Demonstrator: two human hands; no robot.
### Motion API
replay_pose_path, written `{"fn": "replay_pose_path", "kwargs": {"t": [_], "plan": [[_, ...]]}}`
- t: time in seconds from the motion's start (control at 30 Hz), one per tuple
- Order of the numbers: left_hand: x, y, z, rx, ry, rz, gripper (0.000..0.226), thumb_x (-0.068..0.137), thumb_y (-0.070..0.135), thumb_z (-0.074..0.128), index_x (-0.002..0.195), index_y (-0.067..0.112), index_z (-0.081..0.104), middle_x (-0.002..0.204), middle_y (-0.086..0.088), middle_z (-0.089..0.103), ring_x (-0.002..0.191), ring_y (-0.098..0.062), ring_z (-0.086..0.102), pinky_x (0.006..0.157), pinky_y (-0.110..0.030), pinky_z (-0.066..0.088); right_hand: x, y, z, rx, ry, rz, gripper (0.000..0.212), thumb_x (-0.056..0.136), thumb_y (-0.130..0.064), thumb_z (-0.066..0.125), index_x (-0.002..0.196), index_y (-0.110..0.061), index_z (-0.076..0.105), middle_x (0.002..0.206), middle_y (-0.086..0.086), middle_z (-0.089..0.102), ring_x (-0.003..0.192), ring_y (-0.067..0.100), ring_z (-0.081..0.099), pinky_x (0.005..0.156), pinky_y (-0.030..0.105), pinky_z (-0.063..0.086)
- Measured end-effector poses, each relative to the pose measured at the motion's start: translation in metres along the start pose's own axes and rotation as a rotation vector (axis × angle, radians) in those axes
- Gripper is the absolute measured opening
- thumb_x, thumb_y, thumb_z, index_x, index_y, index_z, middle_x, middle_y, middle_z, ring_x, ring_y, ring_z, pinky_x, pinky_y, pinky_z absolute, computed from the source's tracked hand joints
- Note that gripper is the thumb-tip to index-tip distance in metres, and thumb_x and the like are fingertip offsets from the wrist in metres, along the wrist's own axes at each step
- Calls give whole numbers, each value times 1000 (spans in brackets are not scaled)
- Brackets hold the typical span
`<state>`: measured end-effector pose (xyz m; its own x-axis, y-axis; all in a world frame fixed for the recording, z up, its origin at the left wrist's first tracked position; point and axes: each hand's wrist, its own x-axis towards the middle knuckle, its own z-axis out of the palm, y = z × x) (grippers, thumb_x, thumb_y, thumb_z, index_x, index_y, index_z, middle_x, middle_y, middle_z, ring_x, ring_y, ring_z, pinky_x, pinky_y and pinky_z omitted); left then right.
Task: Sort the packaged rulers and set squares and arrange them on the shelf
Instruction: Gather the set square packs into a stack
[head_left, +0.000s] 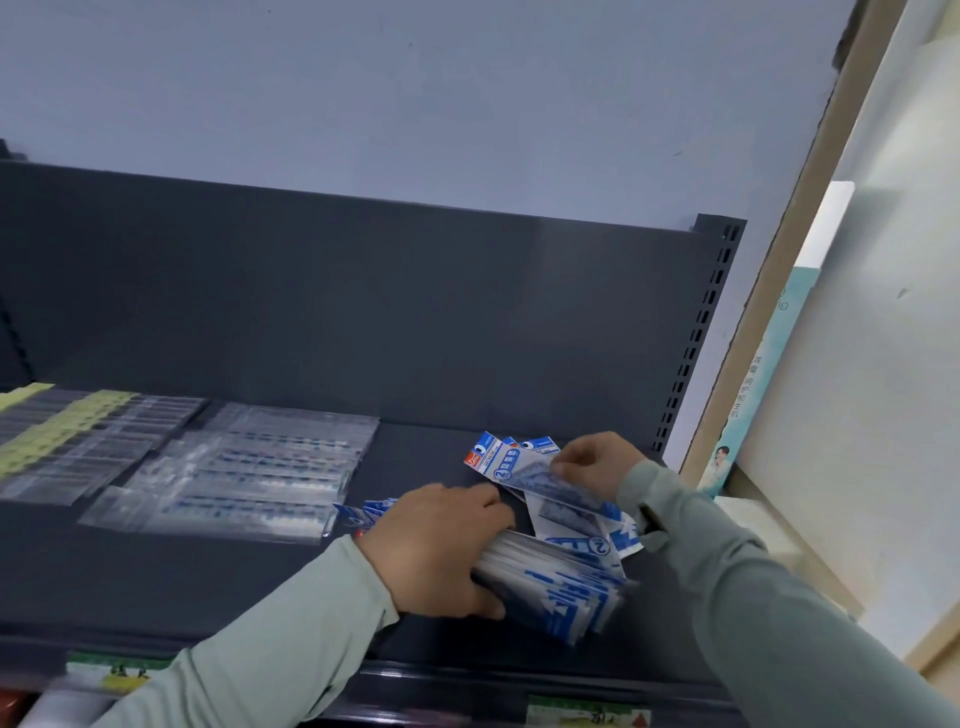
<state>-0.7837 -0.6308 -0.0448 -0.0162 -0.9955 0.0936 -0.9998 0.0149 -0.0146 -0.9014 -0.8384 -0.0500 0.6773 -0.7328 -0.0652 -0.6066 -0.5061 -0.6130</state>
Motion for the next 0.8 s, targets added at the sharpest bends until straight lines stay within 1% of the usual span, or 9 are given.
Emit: {"fn": "replay_pose_path", "kwargs": {"t": [0.03,0.13,0.23,0.33,0.43,0.5,0.63,0.73,0.8], "plan": [[0,0,0,-13,-14,-4,57,74,59,66,120,29,49,118,10,50,108,-15,51,89,-30,36,7,5,4,-126,45,31,18,86,-31,65,100,-21,68,103,-1,66,104,22,63,91,29,49],[2,-1,1,-16,-31,10,53,76,56,65,118,27,49,114,8,54,108,-17,53,88,-33,41,14,12,10,-385,-65,165,63,83,-49,63,136,-19,46,138,2,50,126,24,48,105,32,38],[5,-3,1,12,-47,30,55,77,56,65,120,27,48,115,8,54,110,-17,51,91,-34,38,17,13,4,-372,-40,243,76,73,-58,69,135,-21,46,138,1,49,127,24,47,109,38,34],[6,-5,1,12,-46,43,58,76,56,66,124,29,46,118,9,54,111,-16,51,93,-34,36,12,7,-2,-391,89,219,50,73,-47,73,117,-29,58,122,-2,60,114,22,55,100,35,42],[7,-4,0,-38,-26,16,66,73,54,69,126,30,38,118,9,57,108,-16,52,92,-33,32,7,5,-2,-144,221,77,9,79,-24,70,80,-26,61,95,-1,68,88,19,61,79,27,47],[8,-3,-2,-51,-4,-7,69,70,54,71,123,28,35,113,7,60,103,-17,54,89,-31,29,4,5,-3,5,220,-29,20,79,-16,71,67,-25,58,75,-4,64,74,15,59,75,28,48],[8,-4,0,-30,117,18,67,65,58,71,116,29,39,119,9,47,112,-13,43,93,-29,25,-19,-8,-7,131,-34,-230,25,79,-12,74,65,-21,56,44,-12,52,42,-1,43,54,14,39],[10,-6,6,-4,240,50,93,56,62,74,132,29,31,138,8,24,134,-14,20,109,-34,18,-34,-19,-10,155,-234,-248,20,77,-15,77,67,-21,60,49,-11,58,43,-2,47,54,11,38],[11,-5,5,28,170,21,113,56,65,73,146,28,14,149,9,13,144,-11,4,117,-42,-1,-42,-25,-14,127,-314,-220,14,81,-21,73,71,-21,63,59,-10,64,50,0,52,59,16,43]]}}
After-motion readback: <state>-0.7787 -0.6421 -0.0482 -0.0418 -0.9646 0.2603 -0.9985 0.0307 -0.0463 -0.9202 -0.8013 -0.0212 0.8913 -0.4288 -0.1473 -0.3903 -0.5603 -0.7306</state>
